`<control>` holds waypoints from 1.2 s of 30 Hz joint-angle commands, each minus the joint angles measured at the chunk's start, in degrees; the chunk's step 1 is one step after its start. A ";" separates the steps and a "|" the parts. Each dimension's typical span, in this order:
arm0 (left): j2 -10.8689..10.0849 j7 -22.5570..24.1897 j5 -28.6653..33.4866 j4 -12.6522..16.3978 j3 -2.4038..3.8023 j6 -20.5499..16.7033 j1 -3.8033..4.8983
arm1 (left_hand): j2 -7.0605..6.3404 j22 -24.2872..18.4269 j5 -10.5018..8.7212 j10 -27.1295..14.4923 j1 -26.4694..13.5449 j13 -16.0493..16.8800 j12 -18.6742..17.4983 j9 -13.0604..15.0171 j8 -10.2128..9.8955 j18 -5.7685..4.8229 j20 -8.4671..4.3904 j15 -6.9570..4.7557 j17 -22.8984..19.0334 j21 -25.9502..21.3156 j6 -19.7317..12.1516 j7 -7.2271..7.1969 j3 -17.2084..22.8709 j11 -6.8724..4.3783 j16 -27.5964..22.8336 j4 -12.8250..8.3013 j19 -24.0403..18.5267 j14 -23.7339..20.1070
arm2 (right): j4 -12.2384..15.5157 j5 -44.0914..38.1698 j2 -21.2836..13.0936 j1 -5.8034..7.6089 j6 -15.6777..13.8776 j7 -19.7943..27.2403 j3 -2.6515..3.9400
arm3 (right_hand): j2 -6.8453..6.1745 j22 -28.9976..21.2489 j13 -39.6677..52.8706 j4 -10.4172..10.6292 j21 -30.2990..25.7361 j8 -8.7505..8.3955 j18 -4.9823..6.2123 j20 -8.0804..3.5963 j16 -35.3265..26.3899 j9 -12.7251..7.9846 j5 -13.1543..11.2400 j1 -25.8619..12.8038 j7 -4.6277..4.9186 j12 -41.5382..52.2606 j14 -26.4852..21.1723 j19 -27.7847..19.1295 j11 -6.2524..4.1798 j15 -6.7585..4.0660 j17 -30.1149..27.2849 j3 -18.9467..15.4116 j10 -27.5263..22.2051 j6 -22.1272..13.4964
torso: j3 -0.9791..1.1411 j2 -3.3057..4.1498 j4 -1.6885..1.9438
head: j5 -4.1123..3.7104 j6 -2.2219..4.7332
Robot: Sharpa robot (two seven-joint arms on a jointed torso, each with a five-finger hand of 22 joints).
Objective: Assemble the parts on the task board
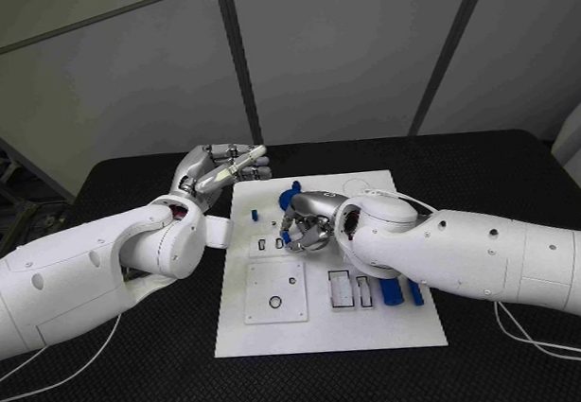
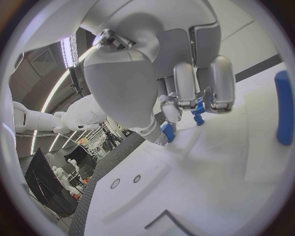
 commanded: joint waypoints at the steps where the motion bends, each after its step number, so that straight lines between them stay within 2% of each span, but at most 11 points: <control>1: 0.06 0.22 -0.39 0.00 0.05 0.19 0.10 | 0.09 -0.10 -0.31 -0.42 -0.42 -0.08 -0.25 -0.06 -0.25 -0.98 0.04 0.17 0.09 -0.09 -0.49 0.04 0.24 -0.03 -0.18 0.02 -0.29 -0.21 | -0.16 -0.47 -0.01 -0.19 1.97 -0.52 -0.23 | -0.60 8.93 -0.19 -0.09 -0.35 -0.48 0.28 0.54 0.20 -0.22 -0.28 -0.22 0.13 -0.26 4.81 0.67 0.08 0.44 9.82 0.38 -0.70 -0.72 | 0.01 0.01 0.01 | -0.03 -0.03; 21: 0.07 0.20 -0.39 -0.12 0.05 0.22 0.10 | 0.09 -0.10 -0.31 -0.42 -0.42 -0.08 -0.25 -0.06 -0.25 -0.98 0.04 0.17 0.09 -0.09 -0.49 0.04 0.24 -0.03 -0.18 0.02 -0.29 -0.21 | -0.23 -0.50 0.08 -0.19 1.96 -0.35 -0.24 | -1.37 8.48 -1.31 0.06 -0.66 -1.47 0.41 1.07 0.26 -0.64 -0.95 -0.73 0.63 -1.22 4.83 0.24 0.61 0.94 9.94 0.10 -2.15 -2.67 | 0.01 0.02 -0.01 | -0.11 -0.18; 25: 0.07 0.18 -0.39 -0.16 0.05 0.24 0.10 | 0.09 -0.10 -0.31 -0.42 -0.42 -0.08 -0.25 -0.06 -0.25 -0.98 0.04 0.17 0.09 -0.09 -0.49 0.04 0.24 -0.03 -0.18 0.02 -0.29 -0.21 | -0.22 -0.50 0.07 -0.19 1.51 -0.22 -0.24 | -1.69 8.29 -2.49 0.09 -0.80 -2.36 0.46 1.35 0.16 -1.12 -1.33 -0.73 1.05 -2.23 4.76 0.05 0.99 1.25 9.75 -0.11 -3.46 -4.68 | 0.00 0.00 -0.01 | -0.14 -0.18; 31: 0.08 0.16 -0.39 -0.20 0.05 0.29 0.10 | 0.09 -0.10 -0.31 -0.42 -0.42 -0.08 -0.25 -0.06 -0.25 -0.98 0.04 0.17 0.09 -0.09 -0.49 0.04 0.24 -0.03 -0.18 0.02 -0.29 -0.21 | -0.12 -0.50 0.01 -0.19 -0.55 0.55 -0.24 | -2.33 8.34 -3.61 0.35 -0.81 -3.09 0.46 1.74 0.20 -1.86 -2.41 -0.82 1.47 -2.96 4.76 0.06 1.43 1.65 9.82 -0.90 -4.57 -7.19 | 0.01 -0.01 0.01 | -0.16 -0.13; 36: 0.05 0.10 -0.39 -0.26 0.05 0.38 0.10 | 0.08 -0.11 -0.31 -0.50 -0.46 -0.07 -0.25 -0.06 -0.27 -0.98 0.06 0.20 0.11 -0.11 -0.55 0.09 0.27 0.01 -0.25 0.00 -0.33 -0.22 | 0.17 -0.44 -0.27 -0.19 -3.41 1.81 -0.24 | -2.71 8.22 -4.15 0.76 -0.90 -3.05 0.50 1.93 0.20 -2.19 -3.11 -0.66 1.60 -3.20 4.74 -0.07 1.57 1.81 9.82 -1.76 -5.10 -8.29 | 0.02 -0.03 0.02 | -0.14 -0.09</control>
